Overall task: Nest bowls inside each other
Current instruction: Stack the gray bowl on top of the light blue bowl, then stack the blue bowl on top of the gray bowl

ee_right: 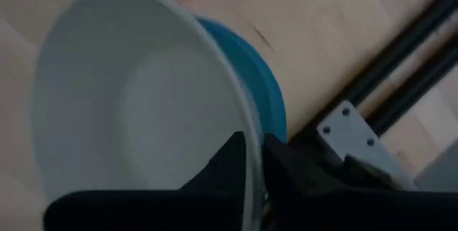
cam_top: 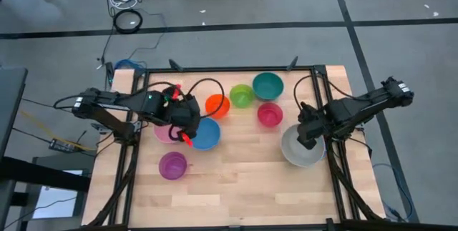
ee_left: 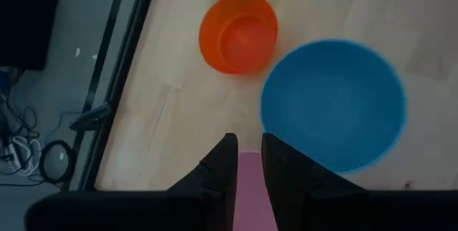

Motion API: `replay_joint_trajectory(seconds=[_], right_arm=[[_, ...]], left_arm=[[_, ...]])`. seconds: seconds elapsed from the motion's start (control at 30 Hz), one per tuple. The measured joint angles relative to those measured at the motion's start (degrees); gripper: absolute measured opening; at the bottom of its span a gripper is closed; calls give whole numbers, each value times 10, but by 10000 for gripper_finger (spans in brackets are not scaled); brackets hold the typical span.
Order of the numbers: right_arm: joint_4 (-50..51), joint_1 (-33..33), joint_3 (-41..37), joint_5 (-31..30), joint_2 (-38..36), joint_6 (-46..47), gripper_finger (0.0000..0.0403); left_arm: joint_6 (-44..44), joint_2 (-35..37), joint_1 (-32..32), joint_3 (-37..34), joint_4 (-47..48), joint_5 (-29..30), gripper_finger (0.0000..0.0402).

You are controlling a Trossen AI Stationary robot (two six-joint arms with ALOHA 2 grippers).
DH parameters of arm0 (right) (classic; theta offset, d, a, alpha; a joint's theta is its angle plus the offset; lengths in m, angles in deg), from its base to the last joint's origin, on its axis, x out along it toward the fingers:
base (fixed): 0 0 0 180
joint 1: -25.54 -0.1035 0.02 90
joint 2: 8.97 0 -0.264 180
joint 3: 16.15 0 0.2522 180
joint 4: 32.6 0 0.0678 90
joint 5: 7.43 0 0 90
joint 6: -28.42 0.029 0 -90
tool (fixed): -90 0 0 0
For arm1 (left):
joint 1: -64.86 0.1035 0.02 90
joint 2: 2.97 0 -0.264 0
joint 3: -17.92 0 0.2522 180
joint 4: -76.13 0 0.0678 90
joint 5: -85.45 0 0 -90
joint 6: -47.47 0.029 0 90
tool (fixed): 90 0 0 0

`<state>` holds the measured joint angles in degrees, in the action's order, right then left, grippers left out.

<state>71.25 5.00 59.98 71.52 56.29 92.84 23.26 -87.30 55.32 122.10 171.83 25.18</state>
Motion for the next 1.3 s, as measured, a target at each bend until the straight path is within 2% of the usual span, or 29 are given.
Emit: replay_joint_trajectory(seconds=[0.17, 0.4, 0.53, 0.67, 0.87, 0.93, 1.07, 1.2, 1.3], right_arm=[[1, 0, -29, 35, -2, 9, 91], [-1, -23, -16, 48, -29, 45, 164], [-1, -44, -14, 48, -60, 89, 187], [-1, -69, -14, 39, -91, 135, 191], [-20, -111, -14, -75, -109, 155, 185], [-35, -126, -14, -131, -108, 149, 185], [-77, -162, -14, -263, -100, 118, 185], [-139, -190, -13, -373, -88, 72, 183], [-174, -199, -13, -411, -78, 45, 183]], left_arm=[[-1, 0, 0, -11, -4, 0, 74], [0, 0, 0, -11, -14, 0, 74], [0, 0, 0, -11, -14, 0, 74], [0, 0, 0, -11, -14, 0, 74], [0, 0, 0, -11, -12, -10, 74], [22, 0, 0, -12, -13, -54, 74], [145, 0, -28, -33, -15, -181, 74], [193, 0, -52, -83, -20, -193, 74], [194, 0, -57, -136, -99, -206, 74]])
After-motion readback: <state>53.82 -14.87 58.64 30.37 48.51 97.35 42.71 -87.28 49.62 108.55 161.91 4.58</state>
